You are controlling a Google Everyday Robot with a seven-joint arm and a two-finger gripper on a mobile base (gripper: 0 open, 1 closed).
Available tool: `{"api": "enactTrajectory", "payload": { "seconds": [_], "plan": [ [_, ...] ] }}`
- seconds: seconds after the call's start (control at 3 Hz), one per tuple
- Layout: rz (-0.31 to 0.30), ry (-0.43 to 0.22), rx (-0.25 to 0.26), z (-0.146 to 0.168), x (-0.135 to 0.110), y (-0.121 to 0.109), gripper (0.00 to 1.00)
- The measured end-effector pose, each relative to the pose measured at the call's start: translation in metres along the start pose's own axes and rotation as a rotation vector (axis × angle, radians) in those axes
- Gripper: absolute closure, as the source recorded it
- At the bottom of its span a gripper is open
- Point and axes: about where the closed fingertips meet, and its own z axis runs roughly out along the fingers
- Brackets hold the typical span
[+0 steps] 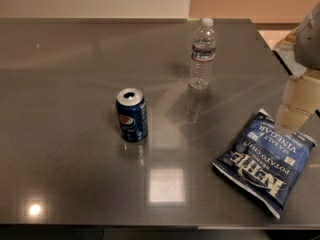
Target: Move water bottle near pepsi can
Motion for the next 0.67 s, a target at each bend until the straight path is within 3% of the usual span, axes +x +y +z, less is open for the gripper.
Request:
{"api": "enactTrajectory", "payload": {
  "seconds": [0.33,0.67],
  "plan": [
    [0.000,-0.001,0.002,0.000,0.000,0.000,0.00],
    [0.000,-0.028,0.001,0.008,-0.011,-0.018,0.00]
  ]
}}
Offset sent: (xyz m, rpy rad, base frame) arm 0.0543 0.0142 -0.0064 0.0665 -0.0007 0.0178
